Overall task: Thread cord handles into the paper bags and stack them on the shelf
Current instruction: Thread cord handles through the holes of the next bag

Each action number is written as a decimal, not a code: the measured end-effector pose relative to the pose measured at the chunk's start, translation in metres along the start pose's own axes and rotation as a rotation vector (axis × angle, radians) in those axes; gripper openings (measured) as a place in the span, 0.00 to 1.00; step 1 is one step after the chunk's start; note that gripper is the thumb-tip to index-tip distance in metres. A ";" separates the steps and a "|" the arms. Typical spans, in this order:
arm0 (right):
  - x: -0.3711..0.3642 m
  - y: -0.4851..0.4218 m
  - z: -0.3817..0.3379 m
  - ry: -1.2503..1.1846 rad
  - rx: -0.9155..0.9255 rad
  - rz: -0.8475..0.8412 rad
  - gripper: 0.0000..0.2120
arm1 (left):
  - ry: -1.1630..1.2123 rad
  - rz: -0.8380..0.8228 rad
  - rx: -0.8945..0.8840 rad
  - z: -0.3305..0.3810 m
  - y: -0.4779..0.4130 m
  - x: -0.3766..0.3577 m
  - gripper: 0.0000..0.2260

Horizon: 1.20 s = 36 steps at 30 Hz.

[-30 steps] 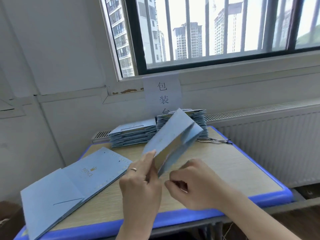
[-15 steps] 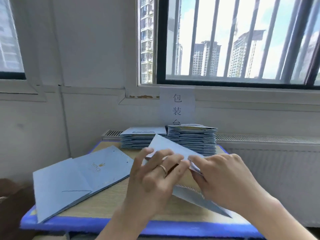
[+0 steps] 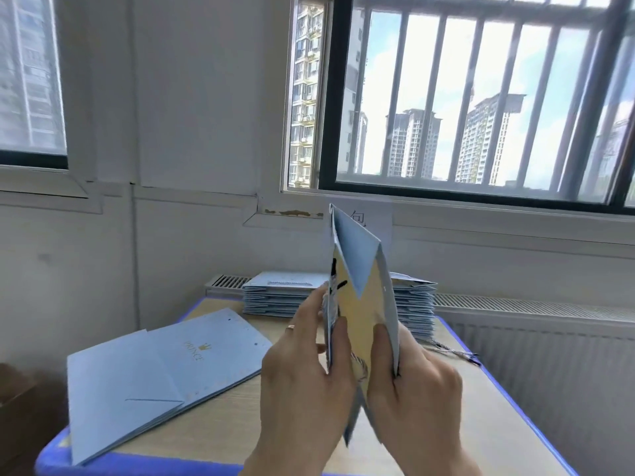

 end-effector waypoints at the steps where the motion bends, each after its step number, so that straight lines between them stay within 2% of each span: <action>1: -0.008 0.004 0.004 -0.036 -0.030 -0.010 0.17 | -0.042 0.004 0.000 -0.003 -0.003 0.000 0.16; 7: -0.046 0.026 0.018 -0.083 -0.129 -0.057 0.15 | -0.175 -0.241 0.037 -0.026 0.008 -0.016 0.24; 11: -0.060 0.045 0.016 -0.077 -0.092 -0.126 0.08 | -0.208 -0.207 0.180 -0.048 0.016 -0.015 0.18; 14: -0.068 0.052 0.018 -0.096 -0.137 -0.202 0.15 | -0.165 -0.157 0.326 -0.063 0.018 -0.012 0.10; 15: -0.070 0.052 0.019 -0.119 -0.154 -0.218 0.15 | -0.155 -0.147 0.334 -0.065 0.018 -0.012 0.10; 19: -0.079 0.057 0.026 -0.180 -0.217 -0.302 0.06 | -0.076 -0.188 0.289 -0.061 0.023 -0.015 0.15; 21: -0.089 0.064 0.028 -0.220 -0.252 -0.426 0.13 | -0.104 -0.227 0.266 -0.061 0.026 -0.018 0.15; 23: -0.094 0.068 0.028 -0.267 -0.264 -0.517 0.21 | -0.089 -0.240 0.319 -0.070 0.028 -0.021 0.11; 25: -0.096 0.069 0.029 -0.315 -0.270 -0.536 0.22 | -0.043 -0.278 0.390 -0.078 0.029 -0.025 0.11; 27: -0.097 0.068 0.031 -0.382 -0.293 -0.521 0.21 | -0.003 -0.314 0.379 -0.077 0.028 -0.028 0.16; 30: -0.098 0.066 0.030 -0.478 -0.316 -0.521 0.19 | 0.013 -0.250 0.285 -0.066 0.022 -0.019 0.18; 33: -0.100 0.069 0.026 -0.521 -0.267 -0.563 0.19 | -0.022 -0.092 0.283 -0.068 0.012 -0.010 0.15; 36: -0.095 0.067 0.021 -0.510 -0.189 -0.546 0.18 | -0.027 -0.079 0.265 -0.065 0.007 -0.015 0.09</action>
Point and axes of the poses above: each hand's wrist, its own y-axis away from the middle knuckle, its own x-axis out of the back of the hand, z = x × y, the point moved 9 cm from there along -y, towards the middle knuckle, and after that the axes turned 3 degrees about -y, right-handed, at the moved point
